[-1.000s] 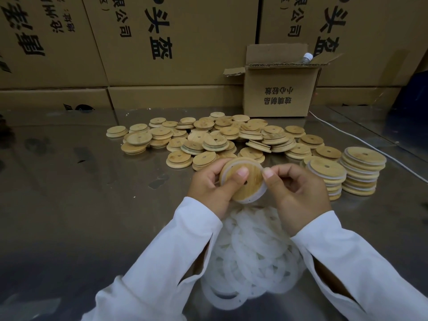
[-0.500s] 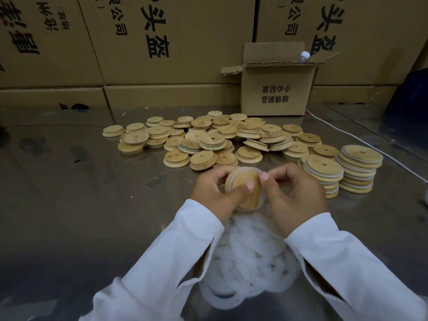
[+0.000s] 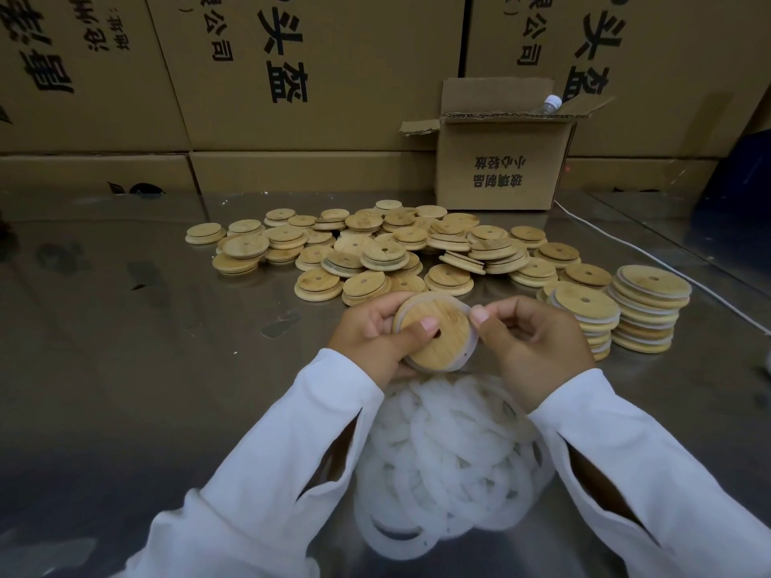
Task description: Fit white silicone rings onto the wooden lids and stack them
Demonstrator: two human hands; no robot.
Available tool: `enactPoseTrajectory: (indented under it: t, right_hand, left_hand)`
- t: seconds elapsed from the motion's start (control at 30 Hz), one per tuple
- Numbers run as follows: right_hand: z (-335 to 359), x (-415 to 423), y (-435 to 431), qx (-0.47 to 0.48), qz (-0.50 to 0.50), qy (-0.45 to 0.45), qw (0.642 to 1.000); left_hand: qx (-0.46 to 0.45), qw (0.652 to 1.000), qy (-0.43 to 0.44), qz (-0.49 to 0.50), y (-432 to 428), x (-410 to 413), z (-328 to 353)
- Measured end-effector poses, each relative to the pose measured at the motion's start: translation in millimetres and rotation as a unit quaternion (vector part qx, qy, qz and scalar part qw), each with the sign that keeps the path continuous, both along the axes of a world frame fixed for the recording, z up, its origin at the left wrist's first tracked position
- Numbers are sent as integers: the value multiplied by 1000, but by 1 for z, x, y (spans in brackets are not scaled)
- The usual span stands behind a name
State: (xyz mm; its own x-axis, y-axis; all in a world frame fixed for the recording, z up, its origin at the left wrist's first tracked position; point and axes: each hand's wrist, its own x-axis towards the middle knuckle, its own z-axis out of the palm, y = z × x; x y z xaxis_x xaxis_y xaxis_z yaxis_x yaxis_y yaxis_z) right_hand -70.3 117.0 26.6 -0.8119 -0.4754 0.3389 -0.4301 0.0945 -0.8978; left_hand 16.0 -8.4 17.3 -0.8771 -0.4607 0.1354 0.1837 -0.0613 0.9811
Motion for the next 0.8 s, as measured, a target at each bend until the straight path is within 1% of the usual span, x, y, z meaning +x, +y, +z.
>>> enactPoseTrajectory:
  t: [0.07, 0.13, 0.23, 0.37, 0.5, 0.57, 0.67, 0.8]
  right_hand:
    - [1, 1, -1, -9, 2, -2, 1000]
    - [1, 2, -2, -22, 5, -5, 1000]
    - [0, 3, -3, -43, 3, -9, 999]
    - [-5, 6, -5, -69, -8, -6, 998]
    - [-10, 10, -8, -38, -12, 37, 999]
    - [-12, 12, -9, -35, -7, 37, 999]
    - [-13, 12, -10, -49, -11, 36, 998]
    - [-13, 8, -9, -39, -28, 57, 997]
  left_hand:
    - [41, 999, 4, -15, 1, 0, 1]
    - [62, 998, 13, -19, 1, -1, 0]
    - [44, 999, 14, -5, 4, 0, -2]
    - [11, 998, 16, 60, 6, -2, -2]
    - [22, 992, 18, 121, 2, -4, 0]
    - [24, 992, 22, 119, 1, -4, -1]
    - [27, 995, 37, 83, 2, -3, -3]
    - [26, 998, 31, 54, 0, -4, -6]
